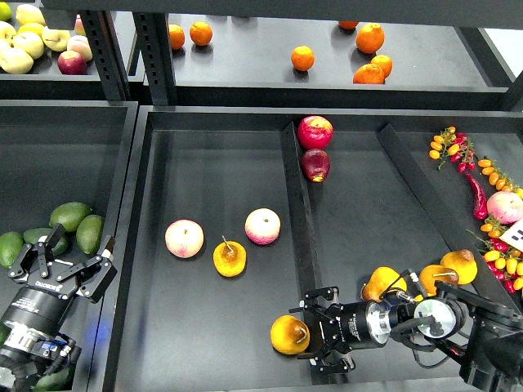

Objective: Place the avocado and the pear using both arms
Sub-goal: 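Close the right gripper around the yellow pear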

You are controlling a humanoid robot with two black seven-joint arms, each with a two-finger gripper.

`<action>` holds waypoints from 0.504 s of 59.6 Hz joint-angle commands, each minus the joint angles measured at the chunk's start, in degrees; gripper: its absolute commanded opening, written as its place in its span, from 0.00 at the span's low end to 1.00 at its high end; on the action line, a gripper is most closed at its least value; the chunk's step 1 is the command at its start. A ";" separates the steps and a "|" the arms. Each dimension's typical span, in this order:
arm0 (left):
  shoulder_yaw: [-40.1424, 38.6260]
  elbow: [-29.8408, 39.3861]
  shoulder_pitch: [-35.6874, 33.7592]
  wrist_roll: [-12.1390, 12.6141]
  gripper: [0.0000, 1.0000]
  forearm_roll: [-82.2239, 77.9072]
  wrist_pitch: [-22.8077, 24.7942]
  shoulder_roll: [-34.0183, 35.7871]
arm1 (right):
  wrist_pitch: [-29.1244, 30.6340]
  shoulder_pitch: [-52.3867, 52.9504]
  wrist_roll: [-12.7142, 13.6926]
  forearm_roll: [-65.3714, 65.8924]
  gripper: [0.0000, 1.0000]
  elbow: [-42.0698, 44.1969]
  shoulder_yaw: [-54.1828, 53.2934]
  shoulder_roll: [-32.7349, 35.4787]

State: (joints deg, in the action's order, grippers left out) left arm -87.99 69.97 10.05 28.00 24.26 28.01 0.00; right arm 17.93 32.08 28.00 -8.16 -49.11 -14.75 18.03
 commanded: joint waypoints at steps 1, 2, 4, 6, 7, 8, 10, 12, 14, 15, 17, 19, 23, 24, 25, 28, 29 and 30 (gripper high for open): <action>0.01 -0.01 -0.03 0.00 0.99 0.00 -0.01 0.00 | 0.00 0.00 0.00 0.08 0.81 0.59 -0.01 -0.46; 0.01 -0.01 -0.03 0.00 0.99 0.00 -0.01 0.00 | 0.00 0.00 0.00 0.08 0.81 0.68 -0.01 -0.54; 0.01 -0.01 -0.03 0.00 0.99 0.00 -0.01 0.00 | 0.00 -0.09 0.00 0.17 0.81 0.77 -0.01 -0.54; 0.01 -0.01 -0.03 0.00 0.99 0.00 -0.01 0.00 | 0.00 -0.09 0.00 0.25 0.80 0.94 -0.01 -0.54; 0.01 -0.01 -0.03 0.00 0.99 0.00 -0.01 0.00 | 0.00 -0.09 0.00 0.25 0.79 0.94 -0.01 -0.54; 0.01 -0.01 -0.03 0.00 0.99 0.00 -0.01 0.00 | 0.00 -0.09 0.00 0.25 0.79 1.03 -0.01 -0.54; 0.01 -0.01 -0.03 0.00 0.99 0.00 -0.01 0.00 | 0.00 -0.09 0.00 0.34 0.78 1.21 -0.01 -0.63; 0.01 -0.01 -0.03 0.00 0.99 0.00 -0.01 0.00 | 0.00 -0.09 0.00 0.34 0.76 1.38 -0.19 -0.81; 0.01 -0.01 -0.03 0.00 0.99 0.00 -0.01 0.00 | 0.00 -0.09 0.00 0.34 0.75 1.47 -0.19 -0.90; 0.01 -0.01 -0.03 0.00 0.99 0.00 -0.01 0.00 | 0.00 -0.09 0.00 0.34 0.75 1.56 -0.19 -0.90; 0.01 -0.01 -0.03 0.00 0.99 0.00 -0.01 0.00 | -0.08 -0.09 0.00 0.34 0.74 1.82 -0.19 -0.90; 0.01 -0.01 -0.03 0.00 0.99 0.00 -0.01 0.00 | 0.00 -0.09 0.00 0.34 0.72 1.91 -0.19 -0.90; 0.01 -0.01 -0.03 0.00 0.99 0.00 -0.01 0.00 | 0.00 -0.09 0.00 0.34 0.65 2.26 -0.54 -0.98; 0.01 -0.01 -0.03 0.00 0.99 0.00 -0.01 0.00 | 0.00 -0.09 0.00 0.34 0.64 2.35 -0.54 -0.98; 0.01 -0.01 0.05 0.00 0.99 0.00 -0.01 0.00 | 0.00 -0.09 0.00 0.34 0.63 2.53 -0.63 -1.07; 0.01 -0.01 -0.03 0.00 0.99 0.00 -0.01 0.00 | 0.00 -0.09 0.00 0.34 0.60 2.70 -0.71 -1.07; 0.01 -0.01 -0.03 0.00 0.99 0.00 -0.01 0.00 | 0.00 -0.09 0.00 0.34 0.60 2.70 -0.71 -1.07; 0.01 -0.01 -0.03 0.00 0.99 0.00 -0.01 0.00 | 0.00 -0.09 0.00 0.34 0.60 2.79 -0.71 -1.16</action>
State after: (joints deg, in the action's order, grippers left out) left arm -87.99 69.96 10.02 28.00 24.26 28.01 0.00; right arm 17.92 31.99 28.00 -7.82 -46.74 -15.31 17.03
